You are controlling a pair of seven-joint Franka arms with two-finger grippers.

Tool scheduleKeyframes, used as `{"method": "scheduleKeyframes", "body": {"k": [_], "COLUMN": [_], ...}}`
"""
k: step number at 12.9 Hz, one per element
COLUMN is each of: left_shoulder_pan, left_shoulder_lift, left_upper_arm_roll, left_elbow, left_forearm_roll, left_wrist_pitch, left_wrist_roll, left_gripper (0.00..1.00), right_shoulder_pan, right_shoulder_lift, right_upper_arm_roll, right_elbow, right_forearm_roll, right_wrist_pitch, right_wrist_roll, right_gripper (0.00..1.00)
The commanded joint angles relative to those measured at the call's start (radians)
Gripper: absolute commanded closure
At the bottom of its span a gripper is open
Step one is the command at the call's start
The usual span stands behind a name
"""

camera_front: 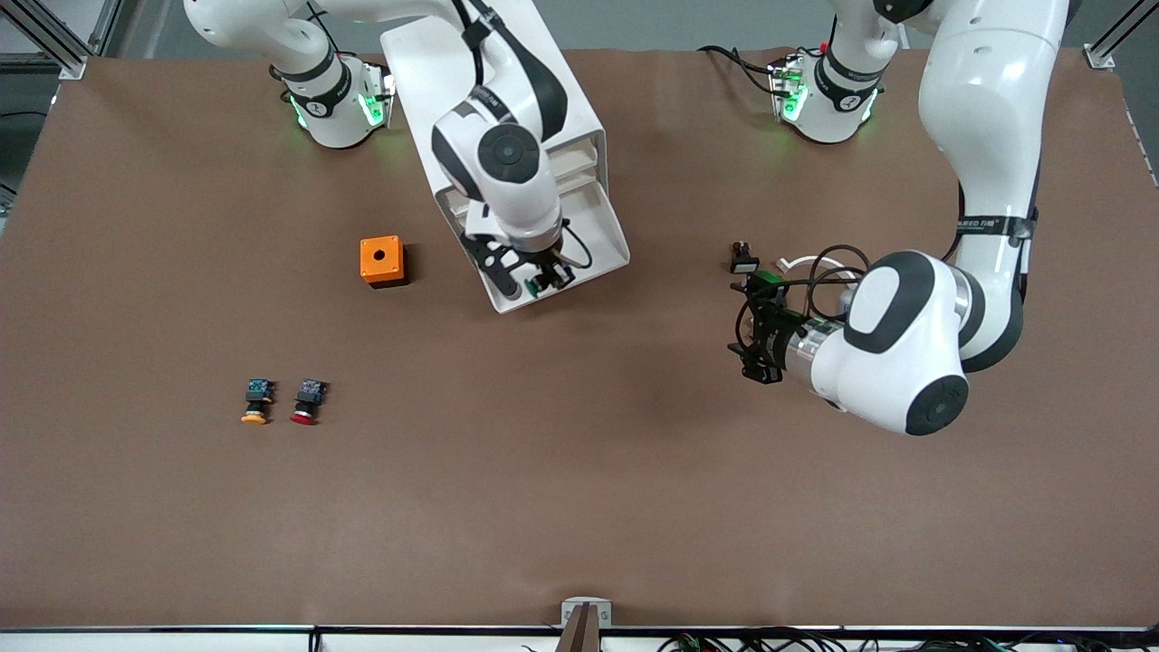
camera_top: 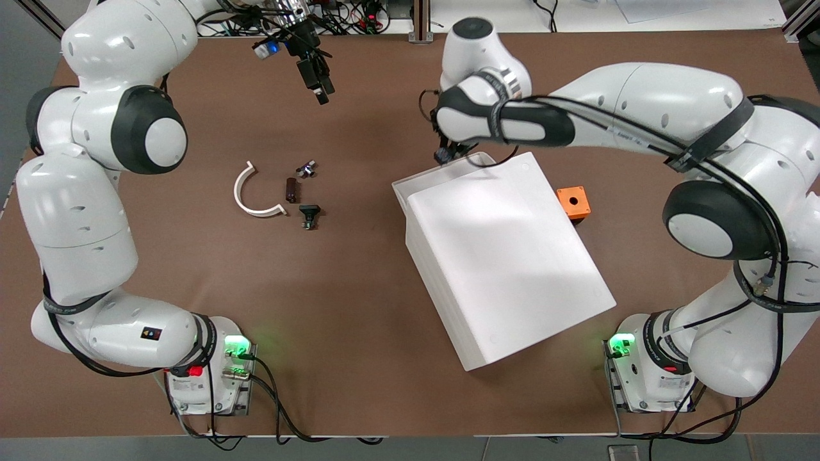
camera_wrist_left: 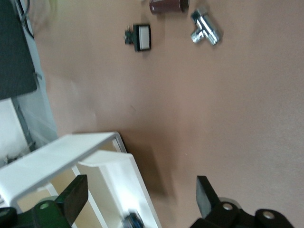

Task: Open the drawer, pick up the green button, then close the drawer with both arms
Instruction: 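Carry the green button beside the red button with the right gripper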

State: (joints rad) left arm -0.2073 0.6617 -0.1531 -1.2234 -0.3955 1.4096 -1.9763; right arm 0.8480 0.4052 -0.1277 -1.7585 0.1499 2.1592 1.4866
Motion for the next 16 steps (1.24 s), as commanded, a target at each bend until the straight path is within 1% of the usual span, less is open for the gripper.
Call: {"method": "scheduleKeyframes", "body": {"k": [1, 2, 4, 7, 10, 11, 13, 15, 16], "left_shoulder_pan": [-0.009, -0.011, -0.024, -0.043, -0.067, -0.082, -0.121, -0.167, -0.182], "left_shoulder_lift": [-0.045, -0.05, -0.059, -0.056, -0.013, 0.007, 0.022, 0.061, 0.064], "left_upper_arm_roll": [-0.046, -0.054, -0.062, -0.062, -0.06, -0.06, -0.062, -0.062, -0.063], "left_elbow": [-0.018, -0.016, -0.016, -0.018, -0.022, -0.024, -0.033, -0.037, -0.048], "left_forearm_roll": [0.078, 0.084, 0.086, 0.171, 0.257, 0.274, 0.358, 0.391, 0.398], "left_wrist_pitch": [0.001, 0.026, 0.07, 0.153, 0.244, 0.28, 0.322, 0.389, 0.416], "left_wrist_roll": [0.033, 0.084, 0.224, 0.628, 0.912, 0.982, 1.025, 1.04, 1.085], "left_gripper": [0.0, 0.0, 0.01, 0.0, 0.0, 0.0, 0.0, 0.0, 0.0], "right_shoulder_pan": [-0.117, -0.153, -0.214, -0.318, -0.447, -0.486, -0.539, -0.586, -0.596], "right_shoulder_lift": [-0.012, -0.014, -0.012, -0.011, -0.002, 0.009, 0.044, 0.108, 0.133], "right_upper_arm_roll": [0.014, 0.014, 0.014, 0.013, 0.014, 0.014, 0.014, 0.017, 0.019], "right_elbow": [0.033, 0.031, 0.027, 0.022, 0.02, 0.02, 0.02, 0.019, 0.016], "right_forearm_roll": [-0.013, -0.013, -0.013, -0.026, -0.039, -0.039, -0.039, -0.029, -0.027], "right_wrist_pitch": [-0.086, -0.111, -0.119, -0.11, -0.046, -0.021, 0.022, 0.083, 0.108], "right_wrist_roll": [-0.277, -0.389, -0.567, -0.809, -1.088, -1.168, -1.255, -1.33, -1.348], "right_gripper": [0.97, 0.98, 0.98, 0.98, 0.98, 0.98, 0.98, 0.98, 0.98]}}
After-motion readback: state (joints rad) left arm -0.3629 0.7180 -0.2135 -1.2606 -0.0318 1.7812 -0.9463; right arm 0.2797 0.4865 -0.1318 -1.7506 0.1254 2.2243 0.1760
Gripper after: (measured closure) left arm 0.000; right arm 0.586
